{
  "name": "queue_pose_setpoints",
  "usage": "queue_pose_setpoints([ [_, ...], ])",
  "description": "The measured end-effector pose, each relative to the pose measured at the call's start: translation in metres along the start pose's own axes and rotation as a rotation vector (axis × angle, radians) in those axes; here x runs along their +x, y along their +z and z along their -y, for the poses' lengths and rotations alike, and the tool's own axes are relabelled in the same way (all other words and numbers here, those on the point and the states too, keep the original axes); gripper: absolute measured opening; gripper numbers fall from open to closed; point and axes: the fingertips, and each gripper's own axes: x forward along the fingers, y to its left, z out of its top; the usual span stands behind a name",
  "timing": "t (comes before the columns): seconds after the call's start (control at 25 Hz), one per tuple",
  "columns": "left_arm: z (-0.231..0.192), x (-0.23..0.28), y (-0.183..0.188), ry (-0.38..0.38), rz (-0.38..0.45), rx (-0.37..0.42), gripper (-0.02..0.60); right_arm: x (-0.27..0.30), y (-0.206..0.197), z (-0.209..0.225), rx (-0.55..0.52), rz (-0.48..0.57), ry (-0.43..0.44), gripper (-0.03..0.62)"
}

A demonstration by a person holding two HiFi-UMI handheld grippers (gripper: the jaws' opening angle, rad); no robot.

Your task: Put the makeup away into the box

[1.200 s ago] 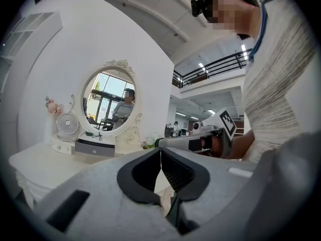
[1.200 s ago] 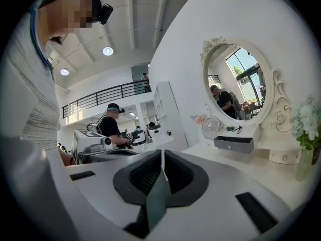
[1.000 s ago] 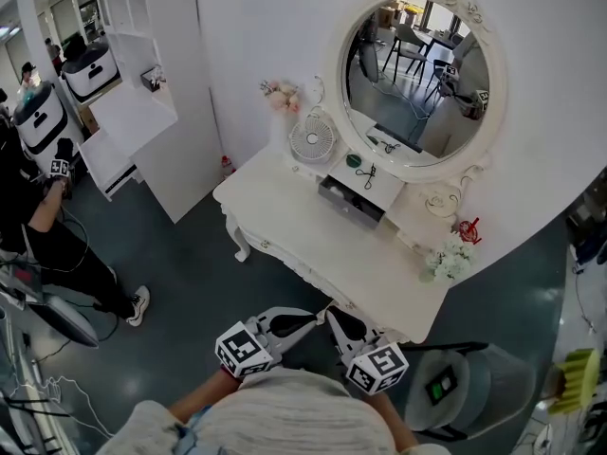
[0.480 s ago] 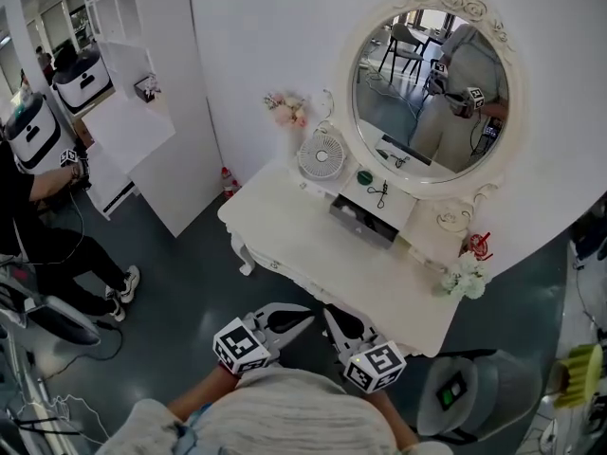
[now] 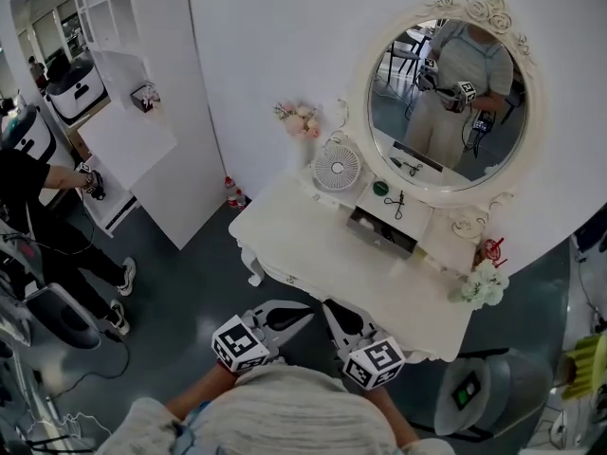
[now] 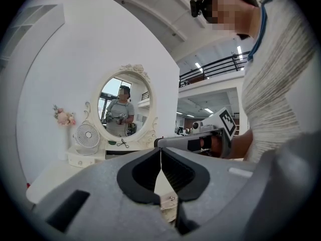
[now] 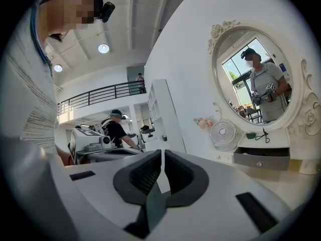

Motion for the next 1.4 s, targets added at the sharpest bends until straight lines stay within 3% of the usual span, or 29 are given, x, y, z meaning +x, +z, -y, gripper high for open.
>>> queue_pose_setpoints([
  [0.44, -0.028, -0.009, -0.006, -0.043, 0.002, -0.025, 0.015, 0.032, -0.003, -0.005, 0.012, -0.008, -0.031, 0.011],
  [1.04, -0.069, 0.099, 0.009, -0.063, 0.005, -0.022, 0.015, 0.026, 0.035, 0.115, -0.008, -0.003, -0.069, 0.011],
  [1.4, -0.087, 0.148, 0.013, -0.059, -0.004, -0.023, 0.015, 0.023, 0.046, 0.165, -0.003, -0.01, -0.072, 0.011],
])
